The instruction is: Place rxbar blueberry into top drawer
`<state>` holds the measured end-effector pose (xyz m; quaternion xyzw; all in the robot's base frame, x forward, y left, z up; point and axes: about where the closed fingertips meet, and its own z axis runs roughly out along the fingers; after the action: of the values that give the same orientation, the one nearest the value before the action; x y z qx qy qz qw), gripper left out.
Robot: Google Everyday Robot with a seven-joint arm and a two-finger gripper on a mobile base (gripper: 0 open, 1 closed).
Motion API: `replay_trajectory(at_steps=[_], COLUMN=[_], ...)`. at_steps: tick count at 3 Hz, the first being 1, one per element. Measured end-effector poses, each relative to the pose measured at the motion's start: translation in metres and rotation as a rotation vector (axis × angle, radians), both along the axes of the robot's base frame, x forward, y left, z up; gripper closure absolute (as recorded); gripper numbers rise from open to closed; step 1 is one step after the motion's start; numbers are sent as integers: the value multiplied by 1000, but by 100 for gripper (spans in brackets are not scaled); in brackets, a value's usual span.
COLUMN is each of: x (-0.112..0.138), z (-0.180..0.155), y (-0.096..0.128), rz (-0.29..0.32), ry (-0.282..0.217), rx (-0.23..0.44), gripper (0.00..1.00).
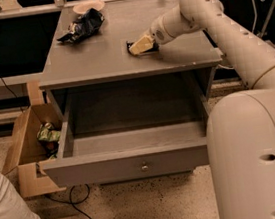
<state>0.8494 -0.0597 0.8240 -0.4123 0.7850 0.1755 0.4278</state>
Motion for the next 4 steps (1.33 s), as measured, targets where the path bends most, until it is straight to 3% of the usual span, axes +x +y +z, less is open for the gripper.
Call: replay_trajectory(at_steps=[1,2,3,4], x=[0,-1,-11,-42], z=[4,18,51,77], y=[0,2,13,23], rz=[0,16,63,80], ry=[-1,-46,-130,-157], rx=[0,-6,-17,-22], gripper=[83,84,85,94])
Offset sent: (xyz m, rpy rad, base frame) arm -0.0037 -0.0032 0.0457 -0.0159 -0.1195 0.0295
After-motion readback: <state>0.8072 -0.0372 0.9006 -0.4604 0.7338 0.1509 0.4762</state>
